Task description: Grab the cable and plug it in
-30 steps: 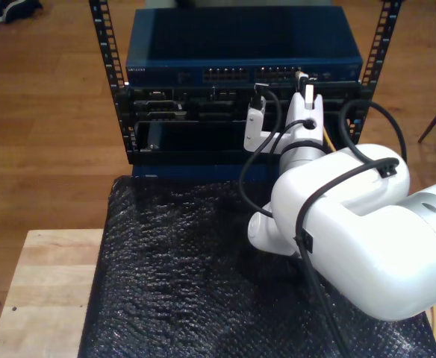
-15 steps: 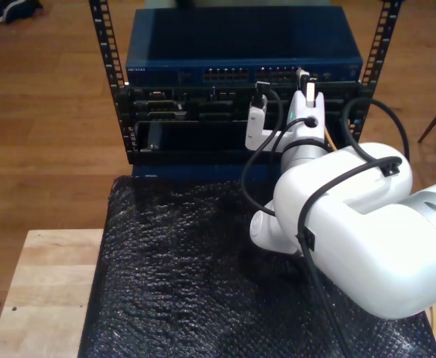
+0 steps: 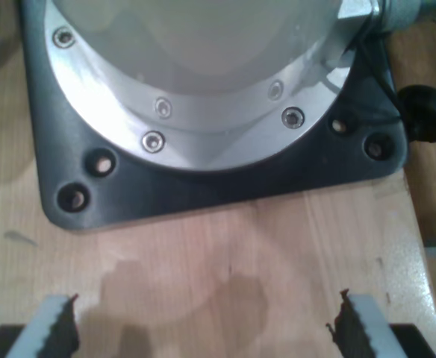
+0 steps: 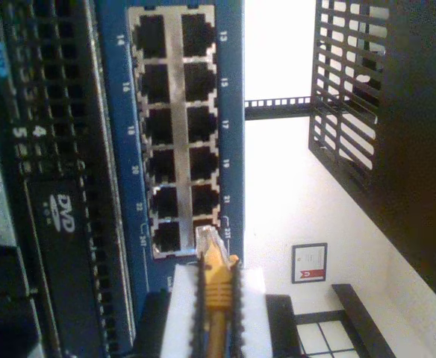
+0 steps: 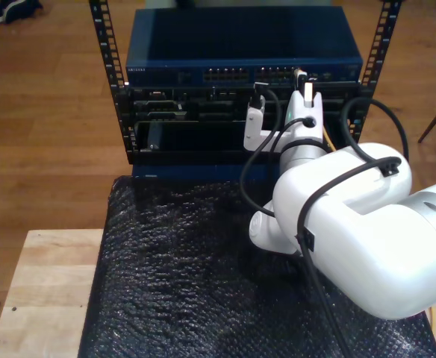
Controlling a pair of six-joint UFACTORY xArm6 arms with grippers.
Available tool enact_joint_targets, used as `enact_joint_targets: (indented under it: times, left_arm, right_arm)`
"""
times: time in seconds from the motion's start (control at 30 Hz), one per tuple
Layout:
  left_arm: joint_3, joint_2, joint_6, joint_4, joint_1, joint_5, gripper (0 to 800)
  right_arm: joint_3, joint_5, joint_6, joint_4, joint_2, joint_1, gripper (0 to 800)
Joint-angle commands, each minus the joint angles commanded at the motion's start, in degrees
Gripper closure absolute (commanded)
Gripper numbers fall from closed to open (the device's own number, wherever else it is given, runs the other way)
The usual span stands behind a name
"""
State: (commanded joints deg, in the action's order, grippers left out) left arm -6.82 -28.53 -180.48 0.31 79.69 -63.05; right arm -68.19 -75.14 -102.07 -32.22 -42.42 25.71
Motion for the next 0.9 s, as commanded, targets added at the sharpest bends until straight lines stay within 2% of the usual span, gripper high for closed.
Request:
enact_joint_targets:
  times: [0.9]
  left_arm:
    - [0.0,0.0,0.0,0.0,0.0,0.1,0]
  right_arm:
    - [-0.8,0.8,0.0,0.0,-0.3,0.0,800]
